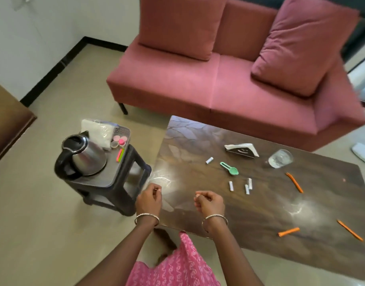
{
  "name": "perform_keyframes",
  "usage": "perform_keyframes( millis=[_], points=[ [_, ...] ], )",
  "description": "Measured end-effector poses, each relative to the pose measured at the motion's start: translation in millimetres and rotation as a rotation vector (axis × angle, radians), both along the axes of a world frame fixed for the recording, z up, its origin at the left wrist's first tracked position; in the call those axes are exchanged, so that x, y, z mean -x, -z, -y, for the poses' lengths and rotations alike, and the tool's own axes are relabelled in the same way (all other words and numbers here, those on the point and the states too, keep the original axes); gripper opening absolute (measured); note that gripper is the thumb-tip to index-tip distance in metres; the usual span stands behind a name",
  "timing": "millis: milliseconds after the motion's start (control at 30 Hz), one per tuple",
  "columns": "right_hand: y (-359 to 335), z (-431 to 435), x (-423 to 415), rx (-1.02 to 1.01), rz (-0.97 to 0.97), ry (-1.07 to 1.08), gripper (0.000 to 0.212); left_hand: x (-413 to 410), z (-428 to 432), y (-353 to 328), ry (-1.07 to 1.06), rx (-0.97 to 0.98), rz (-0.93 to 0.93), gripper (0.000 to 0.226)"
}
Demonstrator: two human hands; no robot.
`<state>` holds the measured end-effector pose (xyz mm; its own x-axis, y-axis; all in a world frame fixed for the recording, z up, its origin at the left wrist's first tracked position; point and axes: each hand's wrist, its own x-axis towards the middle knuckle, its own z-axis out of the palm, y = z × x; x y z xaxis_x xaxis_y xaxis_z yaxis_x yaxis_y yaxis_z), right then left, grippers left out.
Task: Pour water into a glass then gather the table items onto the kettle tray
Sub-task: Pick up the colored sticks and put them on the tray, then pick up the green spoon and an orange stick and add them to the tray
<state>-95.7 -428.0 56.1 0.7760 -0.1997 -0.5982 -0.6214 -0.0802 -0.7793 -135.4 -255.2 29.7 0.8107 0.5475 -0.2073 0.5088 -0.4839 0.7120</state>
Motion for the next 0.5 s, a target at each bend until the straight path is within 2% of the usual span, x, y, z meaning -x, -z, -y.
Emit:
perform_keyframes(
  millis=[500],
  points=[
    [24, 172, 1, 0.063, -0.043, 0.341, 0.015, -60, 153, 25, 0.275, 0.030, -0.049, 0.013]
  ],
)
